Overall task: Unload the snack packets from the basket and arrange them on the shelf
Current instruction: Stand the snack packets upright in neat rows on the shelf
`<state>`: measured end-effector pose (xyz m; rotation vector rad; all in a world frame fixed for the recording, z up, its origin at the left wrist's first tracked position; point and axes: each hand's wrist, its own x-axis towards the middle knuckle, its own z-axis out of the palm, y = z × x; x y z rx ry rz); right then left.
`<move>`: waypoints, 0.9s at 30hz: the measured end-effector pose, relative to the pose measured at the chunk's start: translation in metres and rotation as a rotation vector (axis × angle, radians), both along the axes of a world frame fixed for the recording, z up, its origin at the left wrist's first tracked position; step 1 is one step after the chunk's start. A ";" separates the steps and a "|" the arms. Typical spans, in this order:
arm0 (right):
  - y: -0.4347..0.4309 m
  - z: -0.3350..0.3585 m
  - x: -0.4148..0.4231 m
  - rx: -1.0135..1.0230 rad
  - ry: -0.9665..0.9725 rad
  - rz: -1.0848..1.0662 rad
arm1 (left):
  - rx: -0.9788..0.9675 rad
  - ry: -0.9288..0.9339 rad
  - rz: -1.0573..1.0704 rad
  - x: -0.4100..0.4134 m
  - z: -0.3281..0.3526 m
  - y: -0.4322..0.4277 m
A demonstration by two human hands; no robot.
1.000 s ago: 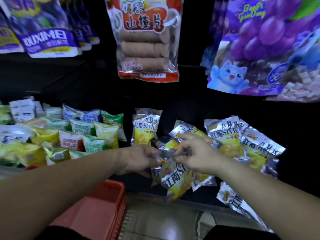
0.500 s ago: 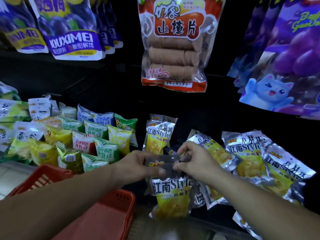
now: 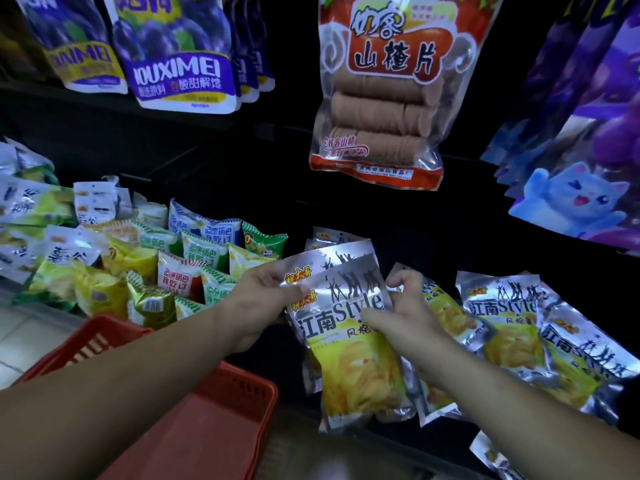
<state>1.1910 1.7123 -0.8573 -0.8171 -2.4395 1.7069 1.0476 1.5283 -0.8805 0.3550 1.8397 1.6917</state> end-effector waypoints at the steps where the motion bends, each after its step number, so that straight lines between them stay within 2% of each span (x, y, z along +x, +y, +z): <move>1: -0.001 0.003 0.000 0.054 0.031 0.010 | 0.017 -0.016 0.034 -0.001 0.000 0.001; 5: -0.002 0.003 0.002 0.158 0.154 0.082 | 0.077 -0.088 0.207 -0.002 0.002 0.008; 8: 0.000 -0.002 -0.002 0.147 0.216 0.058 | 0.100 -0.094 0.303 -0.002 0.005 0.012; 11: 0.004 -0.008 -0.002 0.108 0.219 0.010 | 0.079 -0.012 0.265 0.002 0.006 0.017; 17: 0.013 -0.014 -0.002 0.054 0.159 -0.107 | 0.042 -0.077 0.039 0.012 0.004 0.020; 22: 0.014 -0.013 0.001 0.016 0.084 -0.116 | 0.030 -0.010 0.042 0.012 -0.001 0.026; 27: 0.014 -0.012 0.000 -0.174 0.094 -0.075 | 0.024 0.102 0.044 0.011 0.000 0.029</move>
